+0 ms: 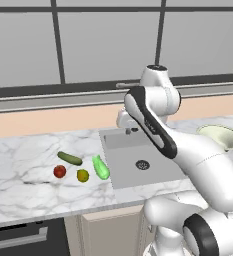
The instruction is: There is a mixed pile of frozen fruits and vegetables on the counter. Locate all the frozen vegetables and place the items in a bowl on the counter. Take all the frozen fruits and defrost them in a running sink.
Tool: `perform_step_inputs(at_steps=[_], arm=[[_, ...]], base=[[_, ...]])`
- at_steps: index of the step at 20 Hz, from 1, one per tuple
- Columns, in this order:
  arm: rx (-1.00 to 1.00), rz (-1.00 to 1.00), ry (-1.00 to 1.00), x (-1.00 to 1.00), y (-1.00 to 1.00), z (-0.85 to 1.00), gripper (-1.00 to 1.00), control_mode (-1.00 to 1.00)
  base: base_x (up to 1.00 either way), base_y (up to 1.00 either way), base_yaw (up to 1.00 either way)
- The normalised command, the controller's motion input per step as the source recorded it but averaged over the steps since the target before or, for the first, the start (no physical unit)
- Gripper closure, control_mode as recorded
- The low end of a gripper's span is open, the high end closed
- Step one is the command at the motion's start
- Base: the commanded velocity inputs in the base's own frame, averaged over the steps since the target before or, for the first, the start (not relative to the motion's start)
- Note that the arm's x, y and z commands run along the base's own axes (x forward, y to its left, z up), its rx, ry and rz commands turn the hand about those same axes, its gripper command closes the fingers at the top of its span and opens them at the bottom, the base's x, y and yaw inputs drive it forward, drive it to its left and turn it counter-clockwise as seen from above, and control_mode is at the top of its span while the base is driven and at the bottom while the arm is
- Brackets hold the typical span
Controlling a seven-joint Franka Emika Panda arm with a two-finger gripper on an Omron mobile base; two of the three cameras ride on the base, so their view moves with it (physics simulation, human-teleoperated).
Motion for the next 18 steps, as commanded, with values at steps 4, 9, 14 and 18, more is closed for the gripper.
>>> perform_step_inputs(at_steps=[4,9,14,18], arm=[[-0.11,0.11,0.16,0.00,0.62,-0.48,-1.00,-1.00],[-0.18,0.12,0.12,0.00,0.59,-0.60,-1.00,-1.00],[-0.06,0.15,0.03,0.13,0.55,-0.58,-1.00,-1.00],[0.07,0.13,-0.03,0.24,0.17,-0.49,-1.00,-1.00]], base=[[0.00,0.00,0.00],[0.00,0.00,0.00],[0.00,0.00,0.00],[0.00,0.00,0.00]])
